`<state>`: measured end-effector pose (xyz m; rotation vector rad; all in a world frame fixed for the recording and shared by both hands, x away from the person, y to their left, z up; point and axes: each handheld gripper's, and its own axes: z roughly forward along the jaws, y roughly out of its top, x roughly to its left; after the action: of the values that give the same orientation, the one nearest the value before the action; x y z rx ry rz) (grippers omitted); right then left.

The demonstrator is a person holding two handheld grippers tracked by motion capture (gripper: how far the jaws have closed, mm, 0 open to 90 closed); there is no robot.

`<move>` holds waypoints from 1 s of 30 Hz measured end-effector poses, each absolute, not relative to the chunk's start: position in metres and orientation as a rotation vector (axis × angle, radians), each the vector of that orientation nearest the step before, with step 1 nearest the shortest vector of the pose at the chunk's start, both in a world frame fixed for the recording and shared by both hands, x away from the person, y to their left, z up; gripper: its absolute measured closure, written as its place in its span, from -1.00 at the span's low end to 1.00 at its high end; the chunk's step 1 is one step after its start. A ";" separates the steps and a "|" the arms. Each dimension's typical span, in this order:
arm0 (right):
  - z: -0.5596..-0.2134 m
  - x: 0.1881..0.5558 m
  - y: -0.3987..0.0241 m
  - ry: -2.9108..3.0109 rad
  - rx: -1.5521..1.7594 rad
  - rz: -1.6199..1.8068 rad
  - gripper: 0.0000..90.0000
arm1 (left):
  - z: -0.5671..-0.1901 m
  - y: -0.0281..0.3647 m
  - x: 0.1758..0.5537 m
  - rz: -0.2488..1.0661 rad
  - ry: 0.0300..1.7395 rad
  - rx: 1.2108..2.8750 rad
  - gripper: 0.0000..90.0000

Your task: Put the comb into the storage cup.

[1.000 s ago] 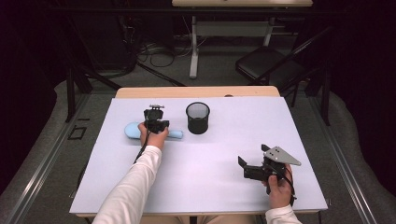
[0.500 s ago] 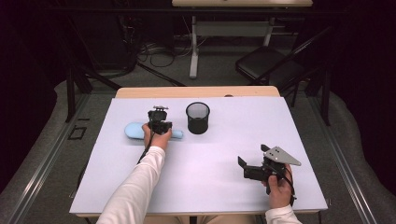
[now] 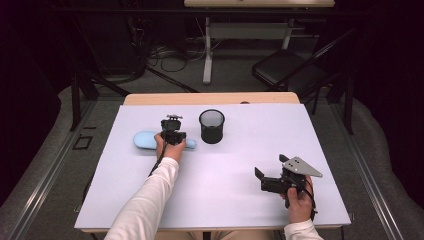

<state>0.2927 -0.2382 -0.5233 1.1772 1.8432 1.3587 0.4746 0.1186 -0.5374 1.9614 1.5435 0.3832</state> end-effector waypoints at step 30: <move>-0.523 0.293 -0.238 1.827 1.191 1.366 -0.99 | -0.535 0.119 0.448 0.360 1.484 2.024 1.00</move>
<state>0.2926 -0.2381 -0.5229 1.1906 1.8274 1.3656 0.4476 0.1191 -0.5354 2.0240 1.4843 0.3604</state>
